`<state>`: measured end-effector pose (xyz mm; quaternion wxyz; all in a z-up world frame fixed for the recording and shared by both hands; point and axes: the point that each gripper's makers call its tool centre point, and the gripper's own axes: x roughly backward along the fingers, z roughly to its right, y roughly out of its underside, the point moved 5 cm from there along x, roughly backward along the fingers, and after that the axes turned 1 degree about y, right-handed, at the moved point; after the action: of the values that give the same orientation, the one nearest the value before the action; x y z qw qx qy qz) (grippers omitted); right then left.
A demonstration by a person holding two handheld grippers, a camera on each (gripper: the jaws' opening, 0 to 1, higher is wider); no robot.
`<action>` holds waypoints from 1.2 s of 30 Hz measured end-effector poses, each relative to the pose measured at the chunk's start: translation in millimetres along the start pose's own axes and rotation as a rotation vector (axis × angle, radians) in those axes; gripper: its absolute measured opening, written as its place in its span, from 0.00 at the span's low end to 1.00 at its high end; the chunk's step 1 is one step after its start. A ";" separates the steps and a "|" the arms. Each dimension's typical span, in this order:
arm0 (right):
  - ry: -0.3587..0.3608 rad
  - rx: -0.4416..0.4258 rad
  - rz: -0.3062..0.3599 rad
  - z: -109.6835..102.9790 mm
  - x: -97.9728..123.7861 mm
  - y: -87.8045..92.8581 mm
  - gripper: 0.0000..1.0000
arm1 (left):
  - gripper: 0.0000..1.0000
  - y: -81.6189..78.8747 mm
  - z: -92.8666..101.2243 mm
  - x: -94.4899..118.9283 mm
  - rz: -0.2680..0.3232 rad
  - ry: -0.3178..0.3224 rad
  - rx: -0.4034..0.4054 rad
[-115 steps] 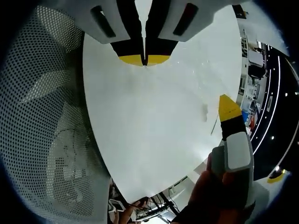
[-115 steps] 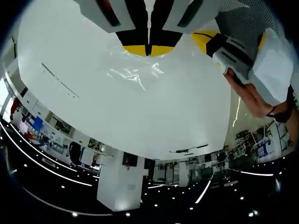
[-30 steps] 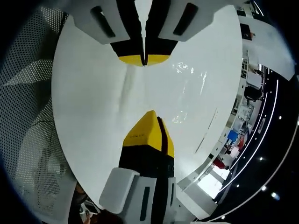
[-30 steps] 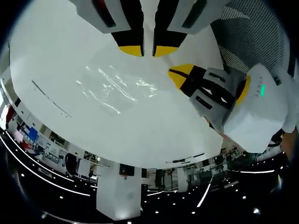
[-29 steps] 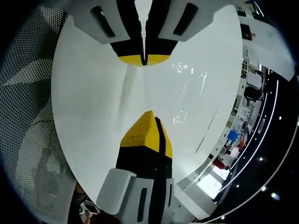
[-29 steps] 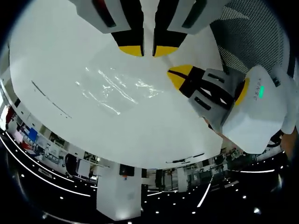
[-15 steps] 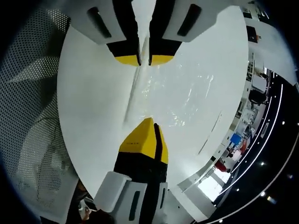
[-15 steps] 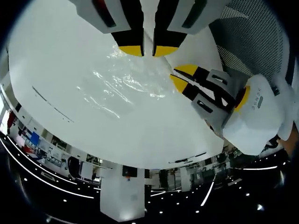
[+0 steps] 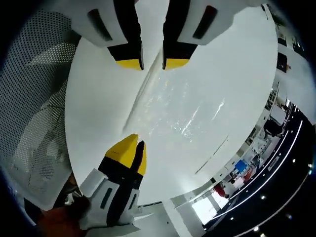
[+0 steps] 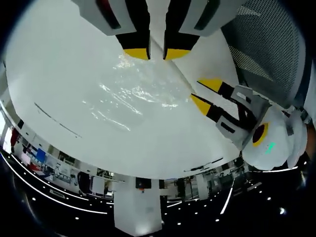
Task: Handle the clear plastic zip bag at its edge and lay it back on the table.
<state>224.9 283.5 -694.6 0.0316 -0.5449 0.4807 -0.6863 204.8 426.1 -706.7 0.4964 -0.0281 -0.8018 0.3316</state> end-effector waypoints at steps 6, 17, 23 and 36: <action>0.009 -0.028 0.015 7.6 7.4 7.1 0.14 | 0.19 11.8 -2.0 8.5 0.012 0.010 0.080; 0.005 -0.033 0.049 13.3 27.2 20.1 0.33 | 0.36 25.6 -5.9 15.3 0.034 0.007 0.153; 0.011 -0.042 0.049 15.1 32.5 28.1 0.42 | 0.40 35.6 -5.1 23.6 0.035 0.000 0.200; 0.028 -0.064 0.057 13.4 49.0 48.6 0.61 | 0.58 50.9 -1.3 35.8 0.073 -0.007 0.347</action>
<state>192.2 221.3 -693.9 0.0267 -0.5222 0.5181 -0.6769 173.3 479.7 -706.9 0.4787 0.0299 -0.7326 0.4830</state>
